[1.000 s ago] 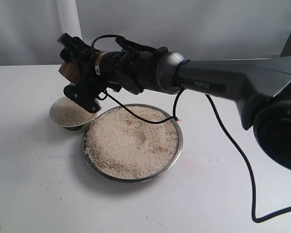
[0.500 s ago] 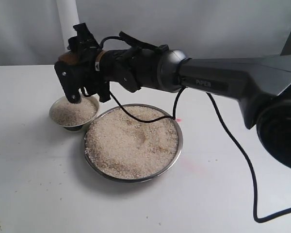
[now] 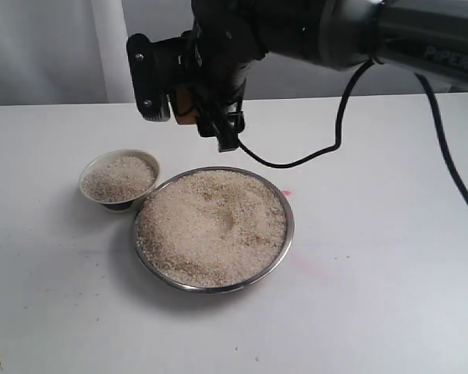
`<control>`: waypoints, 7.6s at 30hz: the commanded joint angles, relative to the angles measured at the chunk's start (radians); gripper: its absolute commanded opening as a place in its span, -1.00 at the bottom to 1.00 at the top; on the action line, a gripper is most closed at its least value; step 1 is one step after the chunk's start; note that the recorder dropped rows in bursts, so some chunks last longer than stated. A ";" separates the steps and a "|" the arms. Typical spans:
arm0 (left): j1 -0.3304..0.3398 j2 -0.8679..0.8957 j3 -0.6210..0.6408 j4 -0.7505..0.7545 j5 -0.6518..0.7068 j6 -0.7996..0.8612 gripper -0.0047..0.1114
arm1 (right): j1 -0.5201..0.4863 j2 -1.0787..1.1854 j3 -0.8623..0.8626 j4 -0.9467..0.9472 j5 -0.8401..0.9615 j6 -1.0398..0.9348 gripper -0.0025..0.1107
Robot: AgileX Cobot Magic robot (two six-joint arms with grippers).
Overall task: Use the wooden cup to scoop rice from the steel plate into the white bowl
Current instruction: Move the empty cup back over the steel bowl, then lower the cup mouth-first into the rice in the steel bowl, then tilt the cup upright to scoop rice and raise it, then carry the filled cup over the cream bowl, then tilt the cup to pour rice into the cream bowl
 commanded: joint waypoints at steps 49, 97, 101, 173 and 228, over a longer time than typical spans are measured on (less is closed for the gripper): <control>-0.006 0.000 -0.001 -0.005 -0.006 -0.004 -0.92 | 0.078 0.210 0.249 -0.228 -0.201 0.024 -0.96; -0.006 0.000 -0.001 -0.005 -0.006 -0.004 -0.92 | -0.075 0.170 0.267 0.720 -0.306 -0.323 -0.96; -0.006 0.000 -0.001 -0.005 -0.006 -0.004 -0.92 | -0.093 0.150 0.329 0.796 -0.355 -0.409 -0.96; -0.006 0.000 -0.001 -0.005 -0.006 -0.004 -0.92 | -0.024 0.334 -0.088 0.656 -0.781 -0.791 -0.96; -0.006 0.000 -0.001 -0.005 -0.006 -0.004 -0.92 | -0.017 0.334 -0.088 0.150 -0.868 -0.795 -0.96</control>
